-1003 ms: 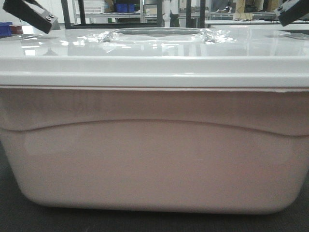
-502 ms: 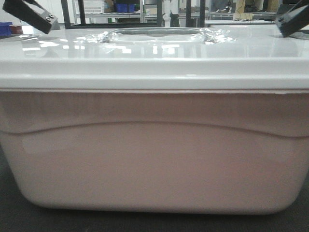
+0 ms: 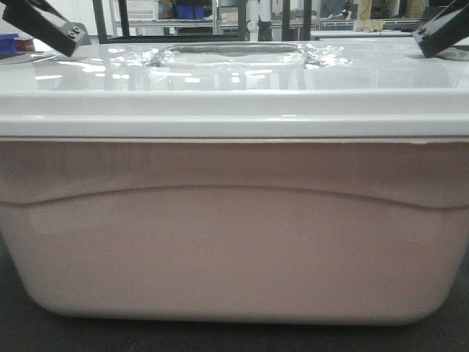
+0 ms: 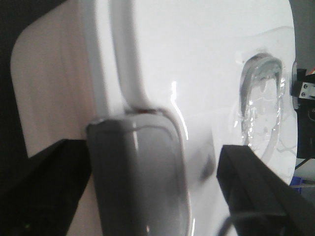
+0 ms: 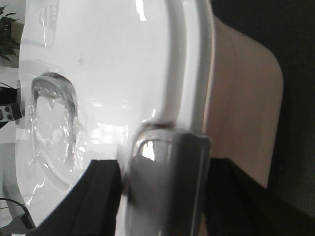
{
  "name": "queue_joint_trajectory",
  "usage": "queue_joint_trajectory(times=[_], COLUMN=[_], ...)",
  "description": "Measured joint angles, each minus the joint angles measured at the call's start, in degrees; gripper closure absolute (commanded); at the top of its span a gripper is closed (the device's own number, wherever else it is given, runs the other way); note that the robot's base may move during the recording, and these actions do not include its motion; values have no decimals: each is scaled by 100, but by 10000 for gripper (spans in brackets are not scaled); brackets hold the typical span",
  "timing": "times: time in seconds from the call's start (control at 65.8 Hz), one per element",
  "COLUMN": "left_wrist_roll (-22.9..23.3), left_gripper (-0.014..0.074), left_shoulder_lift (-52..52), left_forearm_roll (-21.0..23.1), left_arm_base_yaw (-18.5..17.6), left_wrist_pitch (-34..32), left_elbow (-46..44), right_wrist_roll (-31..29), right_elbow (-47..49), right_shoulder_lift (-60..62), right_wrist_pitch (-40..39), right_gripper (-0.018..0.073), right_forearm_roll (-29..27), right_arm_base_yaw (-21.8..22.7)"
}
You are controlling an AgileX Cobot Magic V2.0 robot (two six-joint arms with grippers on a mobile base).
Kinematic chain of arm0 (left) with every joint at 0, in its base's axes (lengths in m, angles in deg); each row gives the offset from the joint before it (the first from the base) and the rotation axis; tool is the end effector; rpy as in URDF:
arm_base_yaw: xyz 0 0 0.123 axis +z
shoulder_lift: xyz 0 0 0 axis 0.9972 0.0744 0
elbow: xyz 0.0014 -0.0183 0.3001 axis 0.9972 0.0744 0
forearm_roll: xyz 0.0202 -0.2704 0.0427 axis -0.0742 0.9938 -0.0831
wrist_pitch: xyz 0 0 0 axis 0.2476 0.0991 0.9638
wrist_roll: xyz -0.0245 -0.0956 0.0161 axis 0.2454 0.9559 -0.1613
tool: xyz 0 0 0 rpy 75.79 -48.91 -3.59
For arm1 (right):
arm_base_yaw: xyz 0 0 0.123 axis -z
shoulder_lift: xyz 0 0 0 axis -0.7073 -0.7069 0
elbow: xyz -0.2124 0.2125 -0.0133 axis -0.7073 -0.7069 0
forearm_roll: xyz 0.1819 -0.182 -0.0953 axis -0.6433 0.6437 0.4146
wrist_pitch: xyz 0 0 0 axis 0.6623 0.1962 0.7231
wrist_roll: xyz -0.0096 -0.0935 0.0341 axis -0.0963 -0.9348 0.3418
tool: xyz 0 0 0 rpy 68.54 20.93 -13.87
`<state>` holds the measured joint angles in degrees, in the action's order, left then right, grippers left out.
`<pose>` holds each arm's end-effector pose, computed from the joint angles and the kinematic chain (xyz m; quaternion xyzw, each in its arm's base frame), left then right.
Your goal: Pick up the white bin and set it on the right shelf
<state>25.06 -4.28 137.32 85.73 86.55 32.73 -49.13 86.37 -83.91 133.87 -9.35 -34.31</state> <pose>0.2723 -0.0816 0.2770 0.0813 0.8767 -0.4522 0.1427 0.2465 0.0363 0.2815 0.0357 0.8787 0.4420 0.1769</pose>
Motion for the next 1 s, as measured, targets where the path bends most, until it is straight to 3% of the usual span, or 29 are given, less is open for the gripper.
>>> queue_joint_trajectory(times=[0.274,1.003], left_wrist_roll=[0,-49], left_gripper=[374,378], left_shoulder_lift=[-13,-34], left_forearm_roll=[-67,-48], left_arm_base_yaw=[32,56], left_wrist_pitch=[-23,-68], left_elbow=[-51,-62], right_wrist_roll=[9,-10], right_elbow=[0,0], right_shoulder_lift=[0,13], right_wrist_pitch=[-50,-72], right_gripper=[147,147], right_forearm_roll=[0,26], right_arm_base_yaw=[-85,-85])
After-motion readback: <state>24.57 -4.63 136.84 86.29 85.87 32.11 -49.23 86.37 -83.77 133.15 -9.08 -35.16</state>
